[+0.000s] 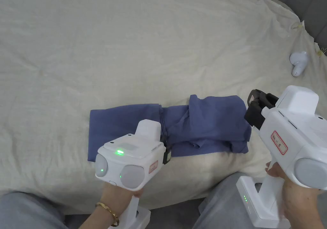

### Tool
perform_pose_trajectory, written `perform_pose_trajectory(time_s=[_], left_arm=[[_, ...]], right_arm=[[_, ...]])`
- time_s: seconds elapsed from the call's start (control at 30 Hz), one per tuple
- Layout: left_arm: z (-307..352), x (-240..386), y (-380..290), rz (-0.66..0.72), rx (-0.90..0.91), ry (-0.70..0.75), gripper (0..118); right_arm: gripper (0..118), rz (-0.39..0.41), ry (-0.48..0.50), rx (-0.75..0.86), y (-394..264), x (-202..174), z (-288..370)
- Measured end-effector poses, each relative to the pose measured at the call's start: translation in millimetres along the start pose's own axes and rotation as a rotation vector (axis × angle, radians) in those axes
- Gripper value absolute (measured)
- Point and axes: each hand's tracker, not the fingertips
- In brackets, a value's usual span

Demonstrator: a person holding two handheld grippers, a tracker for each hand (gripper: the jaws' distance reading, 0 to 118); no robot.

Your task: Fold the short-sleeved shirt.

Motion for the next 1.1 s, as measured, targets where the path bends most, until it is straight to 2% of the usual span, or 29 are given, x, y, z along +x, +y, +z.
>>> perform_pose_trajectory(time_s=[0.13, 0.23, 0.4, 0.5, 0.53, 0.57, 0.6, 0.67, 0.7, 0.73, 0.77, 0.9, 0.93, 1.1], left_arm=[[28.6, -28.9, 35.3, 0.172, 0.137, -0.005, 0], [49.8, -61.5, 63.2, 0.249, 0.198, 0.036, 0], [67.4, -116.9, 87.4, 0.355, 0.159, 0.111, 0], [73.6, -145.9, 91.1, 0.481, 0.078, 0.071, 2], [73.7, -154.2, 90.9, 0.506, 0.046, 0.071, 8], [73.6, -158.9, 90.0, 0.533, 0.021, 0.067, 21], [74.1, -162.0, 91.1, 0.447, 0.015, 0.088, 39], [70.8, -170.9, 88.4, 0.419, -0.041, 0.1, 81], [67.5, -176.1, 84.3, 0.447, -0.119, 0.07, 95], [64.1, -181.6, 81.8, 0.468, -0.156, 0.042, 103], [61.0, -186.9, 79.2, 0.493, -0.195, 0.009, 107], [48.2, -203.6, 66.2, 0.585, -0.271, -0.048, 107], [45.2, -205.6, 62.0, 0.601, -0.286, -0.054, 107], [38.2, -205.7, 46.8, 0.614, -0.306, -0.071, 102]], right_arm=[[0, 0.0, 0.008, 0.013, 4.0, 0.6, 0.3], [0, 0.005, 0.013, 0.028, 7.7, 0.6, 0.7], [0, 0.005, 0.019, 0.049, 11.1, -5.6, 3.0], [0, 0.001, 0.027, 0.059, 12.1, -6.9, 2.7], [0, 0.005, 0.027, 0.061, 12.8, -11.5, 4.1], [0, 0.007, 0.029, 0.062, 13.1, -12.8, 4.0], [0, 0.008, 0.033, 0.062, 13.3, -13.9, 3.8], [0, 0.011, 0.043, 0.059, 14.5, -20.9, 6.1], [0, 0.015, 0.044, 0.059, 14.7, -23.7, 6.7], [0, 0.023, 0.045, 0.058, 14.8, -25.5, 6.7], [0, 0.027, 0.047, 0.056, 15.1, -26.5, 6.5], [0, 0.04, 0.05, 0.045, 14.8, -30.2, 5.2], [0, 0.041, 0.049, 0.043, 17.1, -41.5, 10.7], [0, 0.044, 0.038, 0.025, 15.0, -38.1, 5.8]])
